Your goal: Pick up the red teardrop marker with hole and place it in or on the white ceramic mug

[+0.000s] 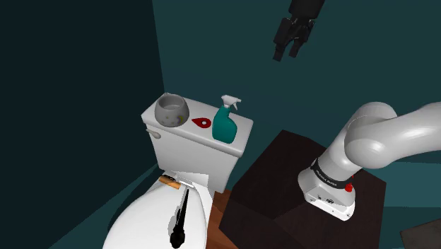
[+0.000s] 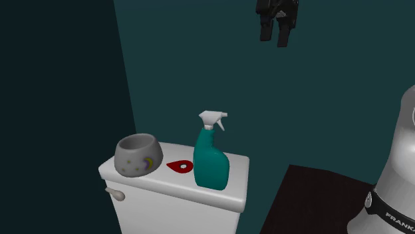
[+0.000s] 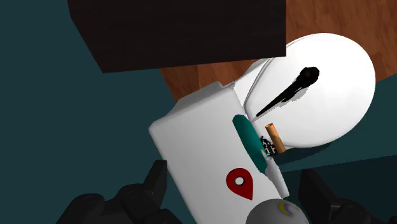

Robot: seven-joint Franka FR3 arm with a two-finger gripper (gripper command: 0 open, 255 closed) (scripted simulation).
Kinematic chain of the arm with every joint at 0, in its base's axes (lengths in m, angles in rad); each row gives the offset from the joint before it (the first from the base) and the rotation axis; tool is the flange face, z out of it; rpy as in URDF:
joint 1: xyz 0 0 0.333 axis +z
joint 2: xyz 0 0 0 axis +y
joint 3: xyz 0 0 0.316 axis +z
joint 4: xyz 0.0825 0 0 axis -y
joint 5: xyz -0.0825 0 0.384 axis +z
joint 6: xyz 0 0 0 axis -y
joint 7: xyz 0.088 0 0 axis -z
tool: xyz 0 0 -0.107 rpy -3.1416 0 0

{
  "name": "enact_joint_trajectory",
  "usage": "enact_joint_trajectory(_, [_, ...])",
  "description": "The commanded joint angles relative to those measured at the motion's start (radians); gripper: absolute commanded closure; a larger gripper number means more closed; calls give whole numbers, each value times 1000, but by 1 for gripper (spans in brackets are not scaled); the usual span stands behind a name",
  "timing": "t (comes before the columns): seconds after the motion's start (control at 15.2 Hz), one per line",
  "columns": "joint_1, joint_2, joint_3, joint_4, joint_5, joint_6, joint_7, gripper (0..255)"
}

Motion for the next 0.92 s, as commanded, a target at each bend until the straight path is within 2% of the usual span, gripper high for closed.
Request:
enact_joint_trajectory(0.0, [0, 0, 0, 0, 0, 0, 0, 0])
enact_joint_trajectory(0.46, [22, 150, 24, -91, -7, 241, -51, 0])
enact_joint_trajectory(0.86, [39, 326, 44, -115, -15, 443, -88, 0])
